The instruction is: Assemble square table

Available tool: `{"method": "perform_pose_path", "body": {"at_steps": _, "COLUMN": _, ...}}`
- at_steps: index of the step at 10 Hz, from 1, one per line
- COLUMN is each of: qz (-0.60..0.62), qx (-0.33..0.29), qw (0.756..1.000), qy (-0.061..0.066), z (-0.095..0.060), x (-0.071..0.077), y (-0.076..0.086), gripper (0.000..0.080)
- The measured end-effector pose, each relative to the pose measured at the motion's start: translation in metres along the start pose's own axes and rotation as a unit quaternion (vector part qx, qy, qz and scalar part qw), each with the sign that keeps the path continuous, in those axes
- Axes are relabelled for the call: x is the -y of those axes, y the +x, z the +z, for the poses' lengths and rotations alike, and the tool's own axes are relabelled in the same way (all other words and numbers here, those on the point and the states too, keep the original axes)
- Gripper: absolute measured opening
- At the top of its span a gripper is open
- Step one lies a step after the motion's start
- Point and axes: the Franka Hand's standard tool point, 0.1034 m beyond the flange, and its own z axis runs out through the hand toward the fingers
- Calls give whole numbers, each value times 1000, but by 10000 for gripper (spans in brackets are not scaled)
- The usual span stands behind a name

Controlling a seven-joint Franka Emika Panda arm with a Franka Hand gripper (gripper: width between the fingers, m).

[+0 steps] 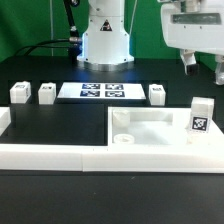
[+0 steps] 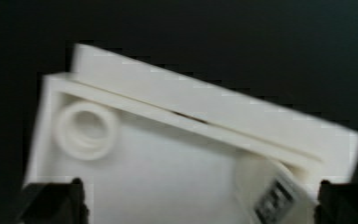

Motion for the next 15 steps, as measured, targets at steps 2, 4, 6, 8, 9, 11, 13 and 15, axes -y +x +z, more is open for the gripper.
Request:
{"method": "perform_pose_path", "body": {"at_steps": 2, "qz": -84, "qx": -8, "qw": 996, "qy": -3, "z": -1, "x": 1, "y": 4, "gripper": 649}}
{"method": "perform_pose_path", "body": {"at_steps": 4, "qz": -140, "qx": -8, "qw": 990, "qy": -4, "z": 0, "x": 1, "y": 5, "gripper": 649}}
{"method": "perform_pose_path", "body": {"at_steps": 6, "qz": -198, "qx": -11, "qw": 980, "qy": -3, "z": 4, "x": -2, "y": 3, "gripper": 649}}
{"method": "perform_pose_path", "body": {"at_steps": 8, "qz": -308, "qx": -13, "qw": 951, "qy": -1, "z": 34, "x": -48, "y": -2, "gripper": 649}}
{"method": "perform_pose_path", "body": {"at_steps": 9, "qz": -335, "qx": -1, "qw": 942, "qy": 10, "z": 41, "x": -70, "y": 11, "gripper": 649}}
{"method": "perform_pose_path", "body": {"at_steps": 11, "qz": -386, "qx": -11, "qw": 922, "qy": -4, "z": 39, "x": -64, "y": 14, "gripper": 649}}
{"method": "perform_pose_path", "body": {"at_steps": 13, "qz": -407, "qx": -12, "qw": 913, "qy": -5, "z": 40, "x": -66, "y": 17, "gripper": 649}}
{"method": "perform_pose_path", "body": {"at_steps": 15, "qz": -408, "qx": -12, "qw": 913, "qy": -5, "z": 40, "x": -66, "y": 17, "gripper": 649}}
